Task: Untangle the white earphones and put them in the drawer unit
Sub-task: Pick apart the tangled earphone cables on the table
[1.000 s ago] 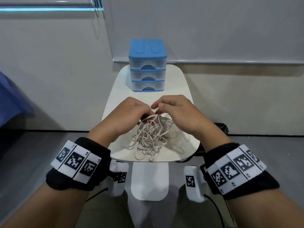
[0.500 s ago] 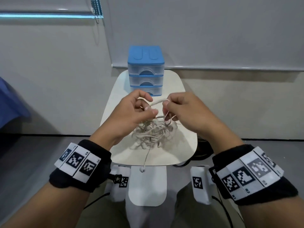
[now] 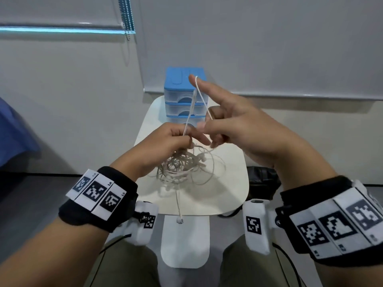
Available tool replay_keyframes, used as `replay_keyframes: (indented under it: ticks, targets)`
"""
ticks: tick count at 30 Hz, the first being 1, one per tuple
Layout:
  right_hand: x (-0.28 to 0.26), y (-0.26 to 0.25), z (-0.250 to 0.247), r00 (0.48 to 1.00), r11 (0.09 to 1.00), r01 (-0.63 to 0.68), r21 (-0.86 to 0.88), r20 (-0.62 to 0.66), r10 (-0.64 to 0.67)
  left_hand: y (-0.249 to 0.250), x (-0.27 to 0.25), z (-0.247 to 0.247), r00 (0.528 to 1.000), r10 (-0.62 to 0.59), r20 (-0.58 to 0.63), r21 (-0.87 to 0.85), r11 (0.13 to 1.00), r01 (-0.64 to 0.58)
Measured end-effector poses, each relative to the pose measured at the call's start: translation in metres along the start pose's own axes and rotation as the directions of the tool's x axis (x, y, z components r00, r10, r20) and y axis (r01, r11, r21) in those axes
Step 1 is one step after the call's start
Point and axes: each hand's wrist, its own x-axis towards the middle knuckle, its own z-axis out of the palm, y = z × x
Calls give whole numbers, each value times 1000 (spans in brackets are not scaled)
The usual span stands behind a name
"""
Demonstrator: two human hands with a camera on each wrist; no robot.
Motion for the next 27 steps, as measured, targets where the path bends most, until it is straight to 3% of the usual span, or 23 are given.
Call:
replay_keyframes:
  ticks: [4,9,11,13,15,16,19,21,24,27]
  targets:
    - [10,-9,-2,992,963,-6,-271,-125,-29,5,-4,7,993,-4,118,64,998,-4]
    - [16,-25,-19,943,838,-66,-541,-308,-125,1,-2,13,987,-116,113,226,970,88]
    - [17,-26,-27,898,761,-136,-635,-404,-176,-2,0,11,985,-134,108,273,957,100]
    - [14,-28,-35,814,696,-224,-682,-524,-252,-4,1,7,989,-130,74,285,953,104]
    - [9,-27,-42,755,714,-228,-662,-583,-299,-5,3,4,995,-91,31,295,952,78]
    - [8,-26,-45,766,771,-188,-609,-582,-273,-5,4,3,997,-72,6,300,952,66]
    - [-2,-18,-43,902,980,-45,-194,-430,-44,-5,6,2,996,-13,-93,282,959,39]
    - [-7,-6,-40,947,986,-153,-63,-295,128,-6,7,2,987,43,-154,295,956,4]
    - [-8,15,-26,918,889,-395,-231,-118,378,-8,8,5,969,124,-214,322,946,-50]
    - [-5,27,-11,877,855,-447,-264,59,477,-8,8,8,956,186,-228,337,936,-101]
